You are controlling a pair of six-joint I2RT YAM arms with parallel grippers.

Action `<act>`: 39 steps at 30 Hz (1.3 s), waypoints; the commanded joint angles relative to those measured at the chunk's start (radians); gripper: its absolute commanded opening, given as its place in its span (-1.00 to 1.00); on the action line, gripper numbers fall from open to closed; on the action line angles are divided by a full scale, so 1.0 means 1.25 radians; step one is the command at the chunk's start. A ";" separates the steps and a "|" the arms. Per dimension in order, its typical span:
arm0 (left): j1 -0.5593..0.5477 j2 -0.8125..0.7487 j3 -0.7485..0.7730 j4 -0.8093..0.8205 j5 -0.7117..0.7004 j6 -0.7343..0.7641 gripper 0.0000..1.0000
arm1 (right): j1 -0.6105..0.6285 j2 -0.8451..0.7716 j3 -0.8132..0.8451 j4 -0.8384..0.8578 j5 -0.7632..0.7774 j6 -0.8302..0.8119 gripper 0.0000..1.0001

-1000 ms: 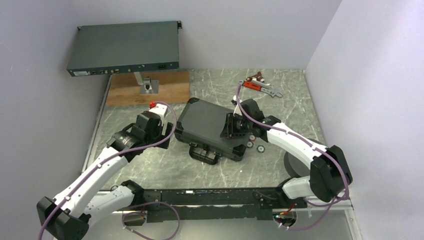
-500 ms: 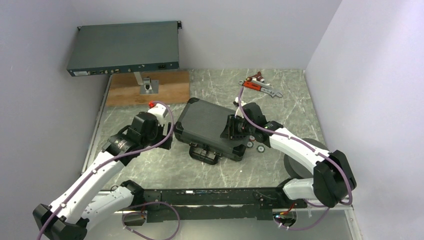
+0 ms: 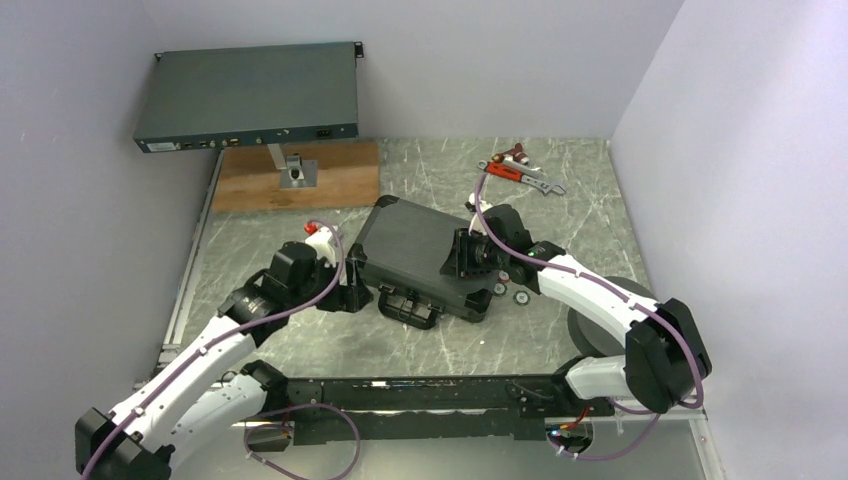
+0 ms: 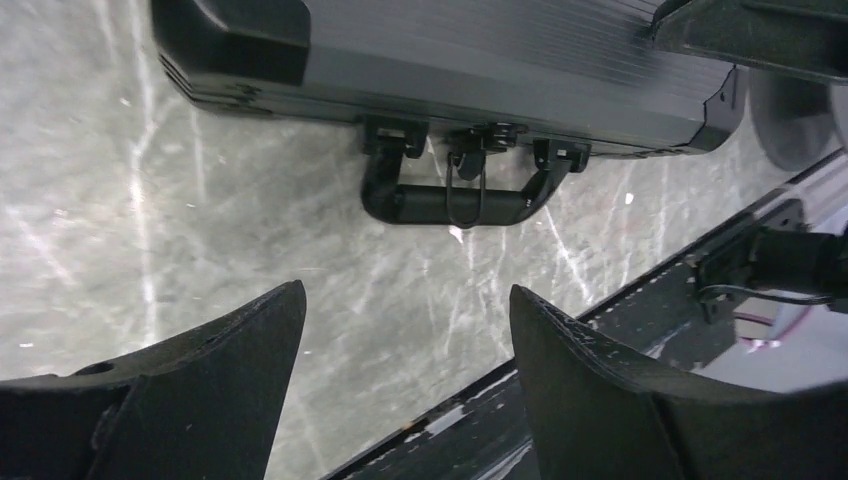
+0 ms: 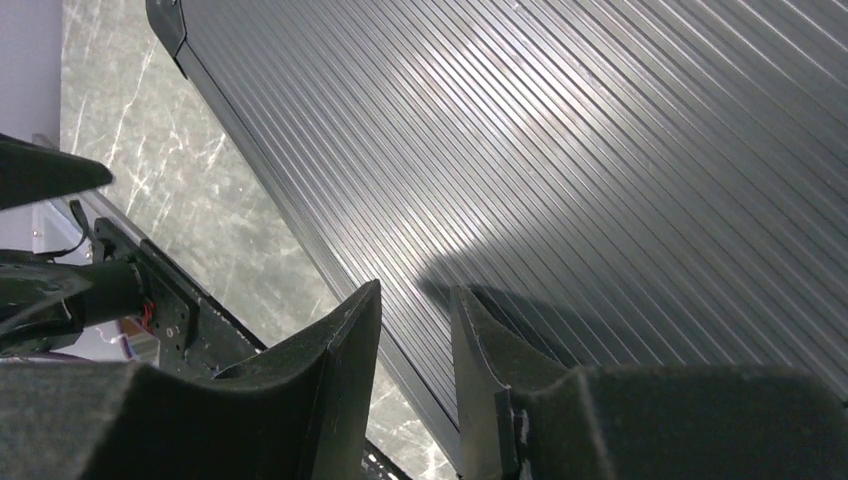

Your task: Pack up texas hold em set

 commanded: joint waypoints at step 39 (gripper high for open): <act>-0.128 0.123 -0.367 0.661 -0.008 -0.600 -0.18 | -0.004 0.060 -0.080 -0.113 0.070 -0.026 -0.29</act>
